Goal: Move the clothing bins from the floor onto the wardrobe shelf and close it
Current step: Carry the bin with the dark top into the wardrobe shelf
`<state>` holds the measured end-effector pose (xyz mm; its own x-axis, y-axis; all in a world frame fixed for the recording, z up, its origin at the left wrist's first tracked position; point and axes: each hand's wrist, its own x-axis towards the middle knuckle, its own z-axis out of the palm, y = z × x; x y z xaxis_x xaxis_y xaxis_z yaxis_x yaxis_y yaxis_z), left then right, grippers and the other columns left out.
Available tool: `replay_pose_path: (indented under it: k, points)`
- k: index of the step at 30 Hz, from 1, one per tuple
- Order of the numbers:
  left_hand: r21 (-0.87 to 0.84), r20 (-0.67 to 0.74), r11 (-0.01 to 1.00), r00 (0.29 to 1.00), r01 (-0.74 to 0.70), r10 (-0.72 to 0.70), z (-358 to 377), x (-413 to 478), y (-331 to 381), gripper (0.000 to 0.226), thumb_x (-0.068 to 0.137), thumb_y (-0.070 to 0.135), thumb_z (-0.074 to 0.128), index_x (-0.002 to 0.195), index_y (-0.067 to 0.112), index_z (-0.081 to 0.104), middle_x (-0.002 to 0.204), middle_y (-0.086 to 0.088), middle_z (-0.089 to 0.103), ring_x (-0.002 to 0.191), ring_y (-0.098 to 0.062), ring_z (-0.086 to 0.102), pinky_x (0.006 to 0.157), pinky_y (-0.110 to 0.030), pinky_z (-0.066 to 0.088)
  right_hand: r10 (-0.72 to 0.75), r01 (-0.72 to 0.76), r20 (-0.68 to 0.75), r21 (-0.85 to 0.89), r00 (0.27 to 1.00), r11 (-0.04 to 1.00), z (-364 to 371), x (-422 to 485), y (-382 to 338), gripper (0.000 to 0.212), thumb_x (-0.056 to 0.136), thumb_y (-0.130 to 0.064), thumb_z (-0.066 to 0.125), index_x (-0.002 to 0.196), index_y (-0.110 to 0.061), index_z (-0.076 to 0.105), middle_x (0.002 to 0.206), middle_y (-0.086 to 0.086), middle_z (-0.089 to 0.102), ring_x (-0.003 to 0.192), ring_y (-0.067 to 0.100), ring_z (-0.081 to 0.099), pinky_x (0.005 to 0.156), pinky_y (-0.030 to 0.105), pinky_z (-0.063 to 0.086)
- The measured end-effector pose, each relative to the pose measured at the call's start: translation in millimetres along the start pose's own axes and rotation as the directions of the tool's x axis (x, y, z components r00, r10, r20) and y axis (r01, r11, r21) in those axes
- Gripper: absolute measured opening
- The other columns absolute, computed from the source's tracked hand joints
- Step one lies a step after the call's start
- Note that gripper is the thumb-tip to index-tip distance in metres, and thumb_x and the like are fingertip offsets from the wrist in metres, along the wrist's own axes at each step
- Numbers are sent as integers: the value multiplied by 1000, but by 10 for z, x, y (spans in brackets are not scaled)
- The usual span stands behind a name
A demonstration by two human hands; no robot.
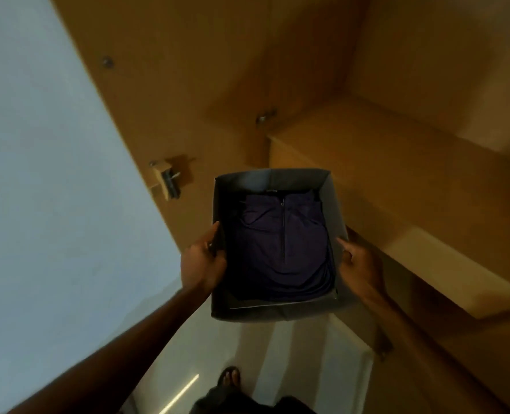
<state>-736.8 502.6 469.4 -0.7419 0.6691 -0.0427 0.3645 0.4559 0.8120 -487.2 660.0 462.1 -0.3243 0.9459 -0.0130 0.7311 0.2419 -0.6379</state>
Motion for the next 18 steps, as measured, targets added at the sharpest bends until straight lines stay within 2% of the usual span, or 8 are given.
replay_pose_path:
  k: [3,6,8,9,11,13,16,18]
  points:
    - [-38,104,992,987,-119,123,202,532,329,66,82,6,51,139,39,47,112,4,70,78,-9,67,70,-31,59,65,-63,-110,20,992,998,-240,246,30,45,93,-2,44,134,-15,54,106,22,70,51,-6,32,49,11,27]
    - [-124,205,973,955,-193,216,550,925,794,64,83,-1,50,138,31,51,100,16,66,66,5,58,54,-7,48,145,-144,-225,21,963,989,-557,475,114,46,91,-1,43,133,-16,55,113,18,69,65,14,57,69,22,42]
    - [-147,234,960,935,-238,268,793,1091,1089,62,84,-4,50,139,25,51,92,21,60,61,8,55,51,-3,45,198,-195,-282,38,939,980,-744,607,197,47,90,0,44,132,-16,56,116,14,69,89,27,66,78,23,44]
    - [-157,257,954,922,-254,288,956,1171,1261,62,84,-6,50,140,23,51,96,18,60,64,7,56,53,-3,45,227,-224,-314,45,922,973,-857,689,275,46,90,0,44,132,-16,57,115,13,69,93,28,66,79,21,43]
    - [-150,291,944,899,-295,327,1257,1302,1541,63,84,-5,50,140,22,49,108,12,60,78,0,59,59,-9,47,251,-257,-362,33,898,966,-1051,838,470,45,91,-1,44,130,-16,58,112,13,71,86,27,67,76,19,41]
    - [-106,315,934,880,-340,356,1553,1406,1784,63,83,2,52,141,27,49,117,5,66,77,-9,64,64,-20,49,274,-285,-393,31,878,958,-1229,967,681,44,91,-3,45,130,-17,59,109,15,71,82,29,67,74,21,41]
    - [-33,377,894,823,-446,424,2096,1537,2164,66,81,6,53,142,29,47,116,-10,71,82,-30,68,69,-32,54,311,-342,-431,7,847,940,-1577,1225,1075,41,92,-5,47,128,-17,61,117,16,68,98,35,66,79,25,45]
    - [11,405,860,788,-511,463,2317,1571,2353,63,82,7,52,141,30,48,116,-15,70,91,-37,67,73,-40,55,331,-376,-427,-22,841,926,-1693,1347,1247,39,91,-6,49,126,-16,63,125,15,64,108,35,63,87,30,48]
